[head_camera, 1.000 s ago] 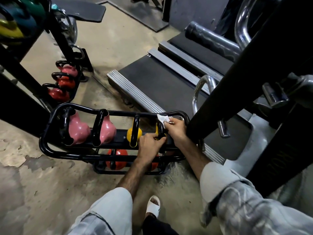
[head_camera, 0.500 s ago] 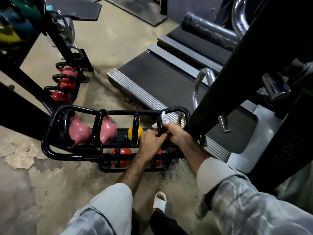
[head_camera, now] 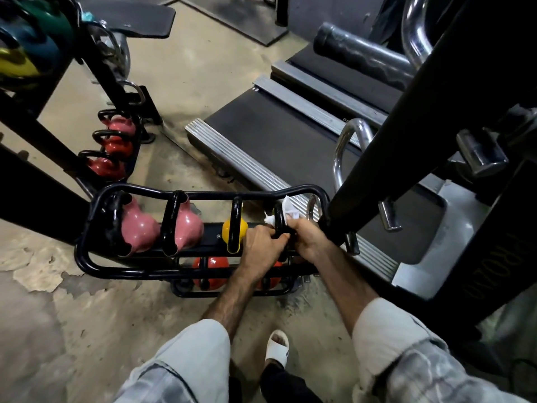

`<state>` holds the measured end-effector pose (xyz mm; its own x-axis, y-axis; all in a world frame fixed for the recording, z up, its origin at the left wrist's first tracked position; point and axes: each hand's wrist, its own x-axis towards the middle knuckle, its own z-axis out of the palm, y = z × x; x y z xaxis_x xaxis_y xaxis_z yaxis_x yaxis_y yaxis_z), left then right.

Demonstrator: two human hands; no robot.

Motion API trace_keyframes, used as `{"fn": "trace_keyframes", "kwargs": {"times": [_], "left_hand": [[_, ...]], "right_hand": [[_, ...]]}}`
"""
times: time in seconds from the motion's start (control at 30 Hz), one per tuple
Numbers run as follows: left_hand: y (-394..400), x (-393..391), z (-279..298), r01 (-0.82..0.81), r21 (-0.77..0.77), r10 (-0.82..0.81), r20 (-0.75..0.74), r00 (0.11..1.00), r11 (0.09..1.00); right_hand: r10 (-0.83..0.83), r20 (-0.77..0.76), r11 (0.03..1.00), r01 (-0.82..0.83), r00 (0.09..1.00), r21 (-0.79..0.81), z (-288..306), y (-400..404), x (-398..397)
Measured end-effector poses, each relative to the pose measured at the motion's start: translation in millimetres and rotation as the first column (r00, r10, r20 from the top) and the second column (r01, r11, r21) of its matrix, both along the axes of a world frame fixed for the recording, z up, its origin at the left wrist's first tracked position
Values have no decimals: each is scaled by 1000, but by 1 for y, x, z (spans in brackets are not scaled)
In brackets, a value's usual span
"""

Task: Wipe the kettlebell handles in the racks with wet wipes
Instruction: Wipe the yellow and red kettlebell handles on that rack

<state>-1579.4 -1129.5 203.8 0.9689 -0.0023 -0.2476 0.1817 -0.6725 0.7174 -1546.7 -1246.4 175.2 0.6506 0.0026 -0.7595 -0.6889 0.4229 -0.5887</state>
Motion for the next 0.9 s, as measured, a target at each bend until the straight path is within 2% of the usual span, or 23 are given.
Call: {"fn": "trace_keyframes", "kwargs": {"times": [0.27,0.37,0.5,0.57,0.63,0.73,0.8,0.9], "left_hand": [[1,8,-1,53,73,-54,11,998,996],[2,9,1,90,81,-92,19,996,993],[12,14,8,124,57,-125,0,992,991],[17,29,12,122,88,-127,58,990,989],[17,44,19,258,159,-278,119,953,953],[13,59,26,539,186,-563,109,820,821],[14,65,24,580,197,-606,114,788,791],[17,72,16,554,183,-575,94,813,812]], "right_hand": [[5,4,996,-5,1000,-89,-2,3,16],[75,63,987,-65,995,-144,5,-4,-1],[60,167,982,-28,984,-184,5,-6,-11],[90,208,976,-45,974,-215,6,-4,-15],[110,234,970,-52,966,-239,6,-3,-20],[110,278,941,-10,954,-339,5,-4,-25],[139,285,901,-2,948,-434,0,-6,-33],[261,281,825,-62,923,-561,-9,-10,-48]]}}
